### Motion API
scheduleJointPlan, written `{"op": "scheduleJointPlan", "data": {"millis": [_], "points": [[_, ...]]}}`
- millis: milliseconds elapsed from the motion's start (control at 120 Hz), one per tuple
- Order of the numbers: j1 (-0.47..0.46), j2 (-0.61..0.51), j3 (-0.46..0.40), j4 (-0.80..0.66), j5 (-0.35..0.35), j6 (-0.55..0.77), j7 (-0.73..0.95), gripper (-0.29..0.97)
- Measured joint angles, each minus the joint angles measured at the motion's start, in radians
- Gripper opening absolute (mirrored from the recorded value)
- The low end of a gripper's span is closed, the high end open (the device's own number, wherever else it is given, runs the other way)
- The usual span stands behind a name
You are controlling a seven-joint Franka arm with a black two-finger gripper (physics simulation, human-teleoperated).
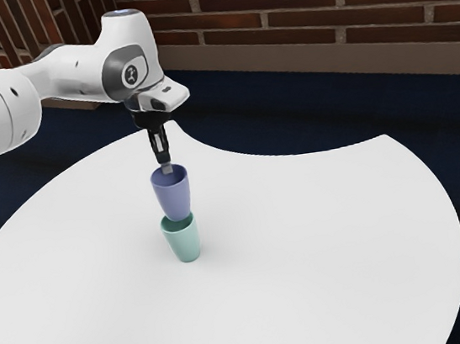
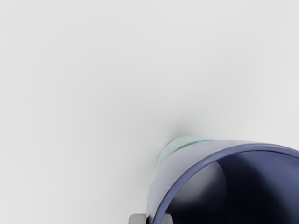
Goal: Place the left cup onto the right cup
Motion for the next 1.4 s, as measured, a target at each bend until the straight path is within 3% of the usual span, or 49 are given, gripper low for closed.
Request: {"op": "scheduleJointPlan", "data": {"millis": [667, 883, 992, 1167, 1400], "points": [[0.0, -0.014, 0.0, -0.036, -0.002, 0.001, -0.018, -0.11], [0.0, -0.014, 0.0, -0.037, -0.003, 0.005, -0.022, 0.31], [0.0, -0.014, 0.0, -0.037, -0.003, 0.006, -0.023, 0.46], [0.0, -0.014, 0.0, -0.038, -0.003, 0.007, -0.023, 0.58], [0.001, -0.014, 0.0, -0.044, -0.003, 0.009, -0.023, 0.65]]}}
